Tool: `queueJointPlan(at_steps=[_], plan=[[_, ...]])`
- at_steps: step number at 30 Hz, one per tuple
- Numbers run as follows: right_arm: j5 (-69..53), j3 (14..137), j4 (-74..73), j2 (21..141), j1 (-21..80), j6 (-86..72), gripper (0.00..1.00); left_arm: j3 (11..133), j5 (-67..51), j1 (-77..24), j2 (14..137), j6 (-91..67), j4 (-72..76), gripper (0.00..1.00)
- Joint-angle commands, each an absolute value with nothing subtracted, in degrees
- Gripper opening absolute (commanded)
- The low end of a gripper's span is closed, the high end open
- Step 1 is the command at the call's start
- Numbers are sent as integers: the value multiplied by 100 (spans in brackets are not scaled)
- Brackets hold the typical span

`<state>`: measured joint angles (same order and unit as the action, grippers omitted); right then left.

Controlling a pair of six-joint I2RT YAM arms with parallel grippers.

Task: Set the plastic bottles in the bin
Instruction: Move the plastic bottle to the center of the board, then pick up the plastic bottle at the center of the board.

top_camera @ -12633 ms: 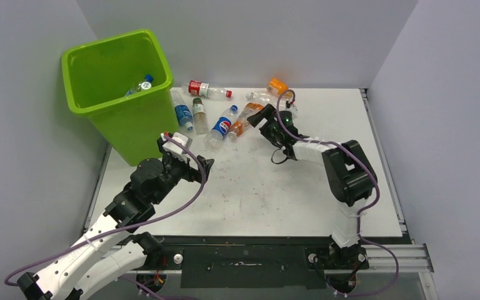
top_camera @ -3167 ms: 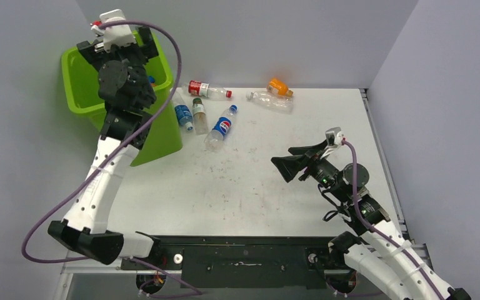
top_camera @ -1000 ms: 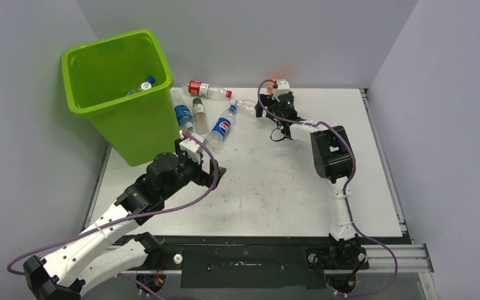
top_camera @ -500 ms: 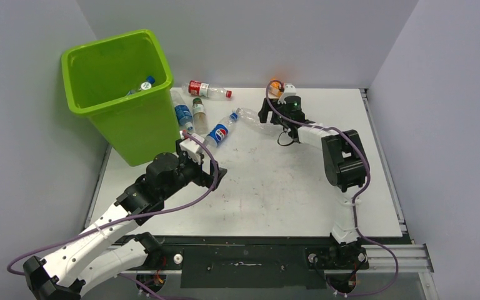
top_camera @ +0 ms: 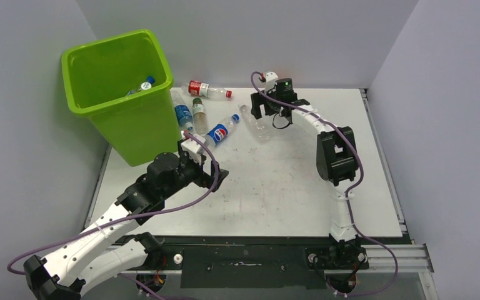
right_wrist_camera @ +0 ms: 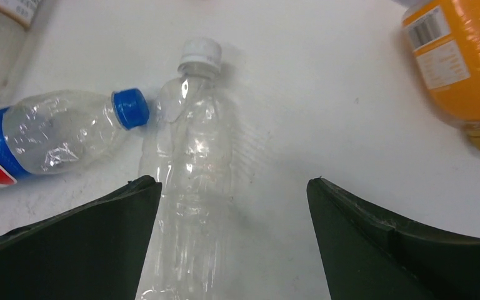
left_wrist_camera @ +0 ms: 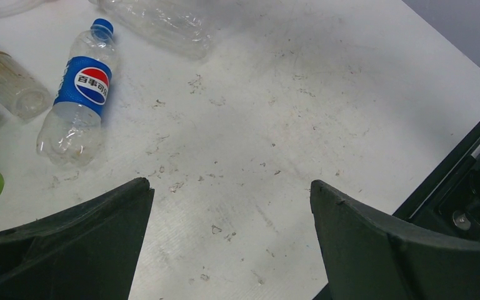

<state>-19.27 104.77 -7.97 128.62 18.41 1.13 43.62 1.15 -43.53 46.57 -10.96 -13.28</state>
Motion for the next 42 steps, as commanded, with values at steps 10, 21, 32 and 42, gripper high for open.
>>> queueJointPlan(at_steps=[10, 21, 32, 42], plan=[[-1756, 10735, -1813, 13213, 2198, -168, 90, 4426, -179, -4364, 4647, -1283, -1090, 96], [-1716, 9758, -1330, 12912, 2443, -594, 89, 4404, -46, -4367, 4563, -1321, -1098, 96], [-1323, 7061, 771, 10244, 2696, -1251, 34, 4359, 748, -4378, 4341, -2159, -629, 96], [-1058, 4315, 1941, 6322, 4494, -985, 32, 5051, 796, -4329, 4179, -2677, 679, 96]])
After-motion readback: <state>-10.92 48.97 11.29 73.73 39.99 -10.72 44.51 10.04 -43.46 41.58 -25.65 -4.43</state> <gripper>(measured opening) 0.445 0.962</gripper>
